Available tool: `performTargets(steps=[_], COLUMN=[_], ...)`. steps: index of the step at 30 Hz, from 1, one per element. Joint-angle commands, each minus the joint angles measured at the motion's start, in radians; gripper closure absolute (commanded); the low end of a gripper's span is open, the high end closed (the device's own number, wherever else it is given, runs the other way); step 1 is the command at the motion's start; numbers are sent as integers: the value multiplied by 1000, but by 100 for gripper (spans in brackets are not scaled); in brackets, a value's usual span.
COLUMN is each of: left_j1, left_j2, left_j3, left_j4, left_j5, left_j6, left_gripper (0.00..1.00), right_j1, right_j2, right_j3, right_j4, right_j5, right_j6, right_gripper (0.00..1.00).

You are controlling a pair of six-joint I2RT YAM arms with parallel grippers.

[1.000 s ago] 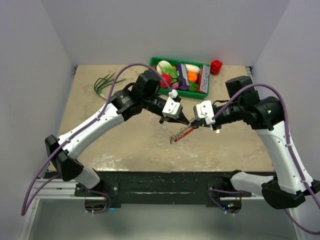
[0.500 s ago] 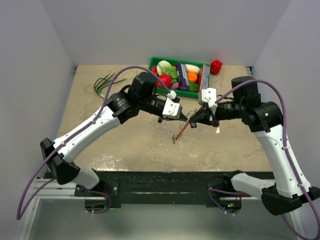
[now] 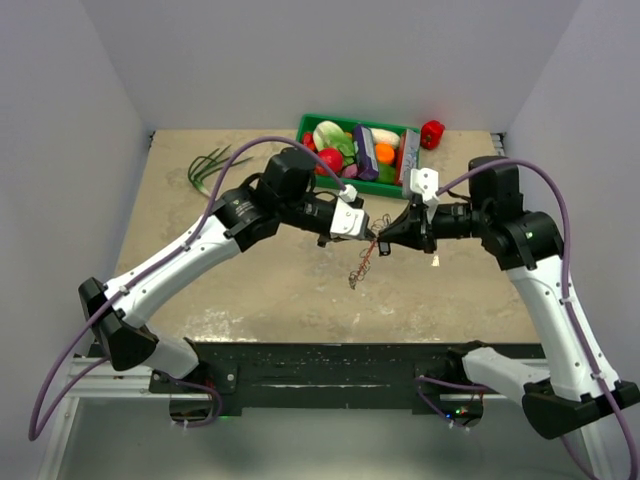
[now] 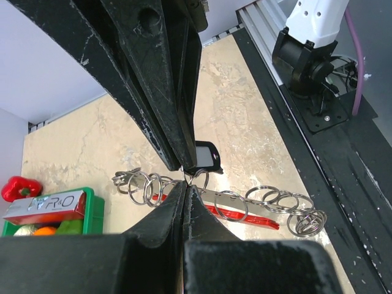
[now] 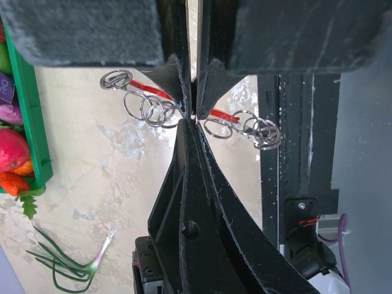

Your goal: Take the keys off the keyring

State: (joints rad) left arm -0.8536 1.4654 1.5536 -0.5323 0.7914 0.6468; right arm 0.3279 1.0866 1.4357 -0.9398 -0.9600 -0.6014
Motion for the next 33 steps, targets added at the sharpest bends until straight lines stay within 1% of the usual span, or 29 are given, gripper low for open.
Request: performTargets(steps=[1,7,12,17,23,27,33], left_j1=[-21,-21,-21,-21,-21,-21,-21], left_j2=[-54,-76,-88,-97,-102,-102,-96], left_j3=[-9,-16,-24,-32,-30,-35,-36], left_j4=[45,49,52,52,61,98,161], left_j5=[39,31,28,31,22,12,-21], left_j6=[-25,-38,-44,-47,-68,-128,-265], left_gripper=[100,100,100,100,100,100,100], right_j1=[-32,-67,-95,-101,-104,-104,-104], right_j2=[-42,-83,-90,-93,-125,-165,-186], right_j3=[-41,-113,-130,-127,-159,-196,-189], right_j4=[91,176,252,266,283,328,361], right_j5=[7,46,61,37,75,157,282], right_j6=[32,115,210,232,230,253,287], right_gripper=[100,100,100,100,100,100,100])
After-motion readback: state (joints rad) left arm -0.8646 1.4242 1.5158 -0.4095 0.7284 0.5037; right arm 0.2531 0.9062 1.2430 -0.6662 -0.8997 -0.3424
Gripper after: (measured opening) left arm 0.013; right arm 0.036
